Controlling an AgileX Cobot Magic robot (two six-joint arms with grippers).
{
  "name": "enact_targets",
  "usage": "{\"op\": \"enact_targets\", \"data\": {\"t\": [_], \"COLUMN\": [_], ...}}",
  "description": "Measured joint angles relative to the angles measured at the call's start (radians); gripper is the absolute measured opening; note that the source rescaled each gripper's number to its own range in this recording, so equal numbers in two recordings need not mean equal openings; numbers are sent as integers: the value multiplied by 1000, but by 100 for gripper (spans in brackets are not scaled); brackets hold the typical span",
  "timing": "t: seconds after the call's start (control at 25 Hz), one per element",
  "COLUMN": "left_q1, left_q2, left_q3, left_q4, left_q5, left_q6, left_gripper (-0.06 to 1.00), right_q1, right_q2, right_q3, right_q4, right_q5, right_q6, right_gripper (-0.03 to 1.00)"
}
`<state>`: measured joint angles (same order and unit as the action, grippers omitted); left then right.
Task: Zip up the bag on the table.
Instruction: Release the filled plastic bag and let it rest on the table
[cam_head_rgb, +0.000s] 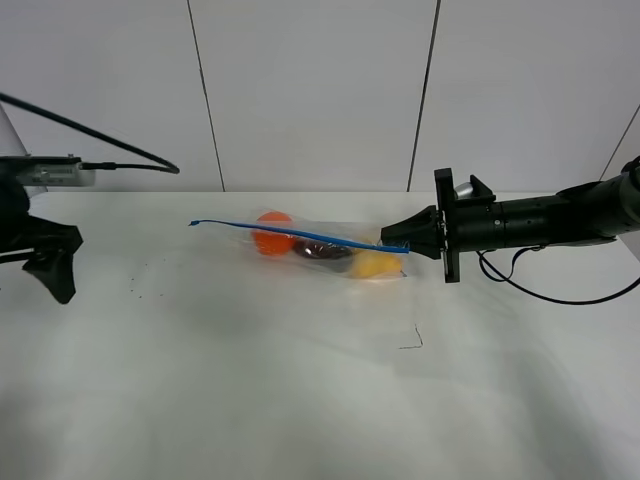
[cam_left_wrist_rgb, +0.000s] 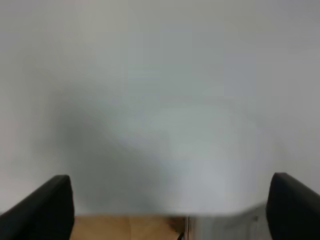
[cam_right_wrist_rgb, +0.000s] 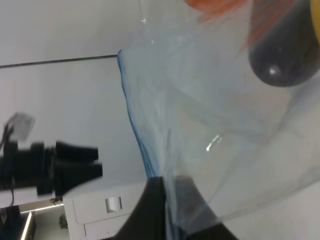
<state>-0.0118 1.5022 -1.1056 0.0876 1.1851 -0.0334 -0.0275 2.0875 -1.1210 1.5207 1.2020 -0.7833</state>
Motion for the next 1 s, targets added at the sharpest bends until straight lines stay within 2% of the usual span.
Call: {"op": "enact_targets", "data": {"t": [0.28, 0.48, 0.6, 0.76, 1.0], "left_q1": [0, 0, 0, 0, 0], "left_q2": [-388, -681, -845, -1045, -1257], "left_q3": [319, 479, 543, 603, 611], "left_q4": [0, 0, -2, -52, -75], "left_q5": [-1, -35, -64, -108, -123], "left_q6": [9, 10, 10, 14, 40], "left_gripper": [100, 100, 100, 100, 100], "right_q1": [0, 0, 0, 0, 0], "right_q2": [0, 0, 0, 0, 0], "right_q3": [0, 0, 0, 0, 0], "right_q4": [-1, -1, -1, -3, -3], "right_q5": [0, 0, 0, 0, 0], "right_q6": [0, 0, 0, 0, 0], "right_gripper": [0, 0, 0, 0, 0]}}
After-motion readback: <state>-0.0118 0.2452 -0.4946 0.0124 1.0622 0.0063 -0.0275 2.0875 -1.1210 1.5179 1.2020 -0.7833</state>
